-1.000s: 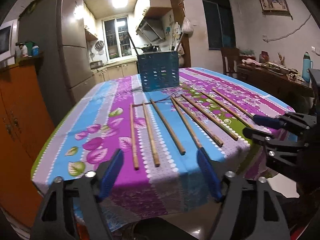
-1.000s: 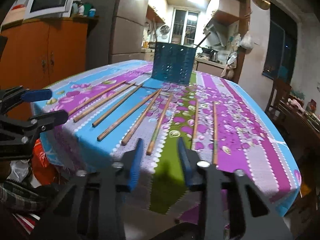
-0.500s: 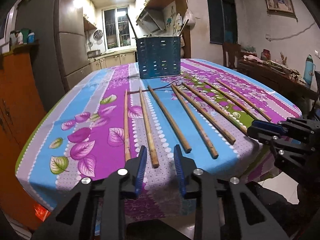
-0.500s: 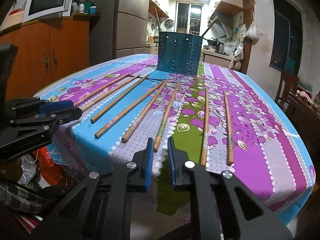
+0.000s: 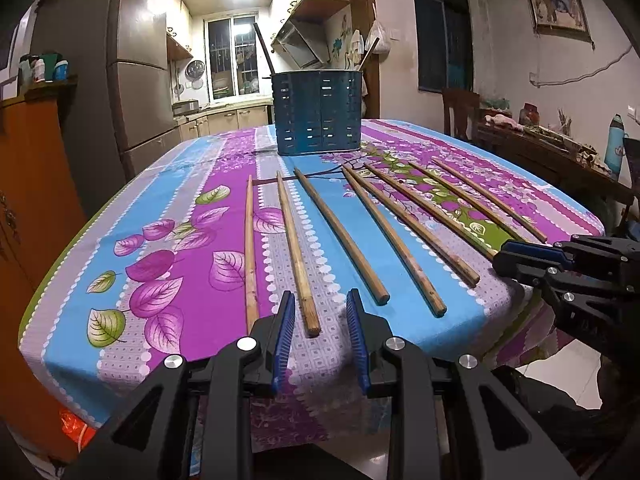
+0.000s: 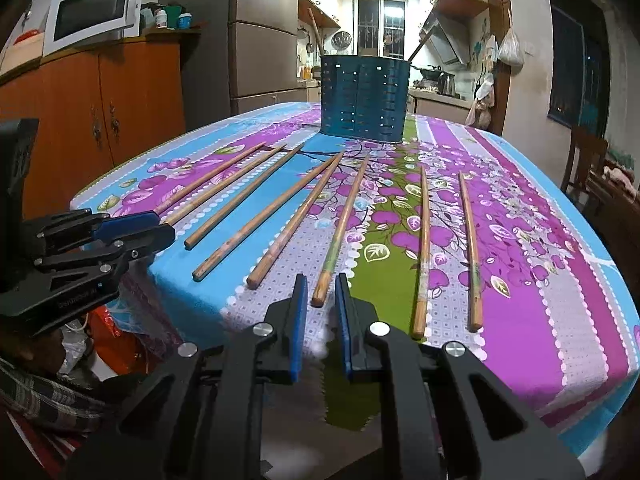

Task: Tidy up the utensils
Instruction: 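Close the left tool on a chopstick while the right tool grasps another chopstick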

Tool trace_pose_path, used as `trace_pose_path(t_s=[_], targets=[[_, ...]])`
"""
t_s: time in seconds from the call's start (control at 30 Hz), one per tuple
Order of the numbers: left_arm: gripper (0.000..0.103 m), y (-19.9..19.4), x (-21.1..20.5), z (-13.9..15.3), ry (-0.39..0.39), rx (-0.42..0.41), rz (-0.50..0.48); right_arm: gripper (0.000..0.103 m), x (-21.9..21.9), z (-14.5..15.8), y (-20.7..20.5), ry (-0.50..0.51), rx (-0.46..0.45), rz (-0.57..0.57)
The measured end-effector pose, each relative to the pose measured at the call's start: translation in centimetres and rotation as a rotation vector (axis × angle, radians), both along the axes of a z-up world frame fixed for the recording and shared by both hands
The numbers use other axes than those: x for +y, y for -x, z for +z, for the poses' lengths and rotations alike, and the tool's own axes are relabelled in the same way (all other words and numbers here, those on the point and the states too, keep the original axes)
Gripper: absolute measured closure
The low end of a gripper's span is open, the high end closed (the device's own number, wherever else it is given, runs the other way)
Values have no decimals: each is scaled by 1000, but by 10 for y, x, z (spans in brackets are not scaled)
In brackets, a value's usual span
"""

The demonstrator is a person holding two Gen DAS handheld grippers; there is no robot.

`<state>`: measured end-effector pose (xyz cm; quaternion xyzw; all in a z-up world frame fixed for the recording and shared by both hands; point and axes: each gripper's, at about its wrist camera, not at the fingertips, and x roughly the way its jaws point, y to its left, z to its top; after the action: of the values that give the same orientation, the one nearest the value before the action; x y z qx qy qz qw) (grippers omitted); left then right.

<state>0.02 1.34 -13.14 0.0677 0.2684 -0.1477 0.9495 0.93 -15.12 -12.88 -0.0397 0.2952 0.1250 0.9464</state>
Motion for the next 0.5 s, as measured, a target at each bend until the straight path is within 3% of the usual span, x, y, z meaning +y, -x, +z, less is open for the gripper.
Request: trace_pose_path(t_s=[0.5], targets=[[84, 6, 6, -4, 26, -39, 8, 97, -3, -2, 0, -44, -11, -23]])
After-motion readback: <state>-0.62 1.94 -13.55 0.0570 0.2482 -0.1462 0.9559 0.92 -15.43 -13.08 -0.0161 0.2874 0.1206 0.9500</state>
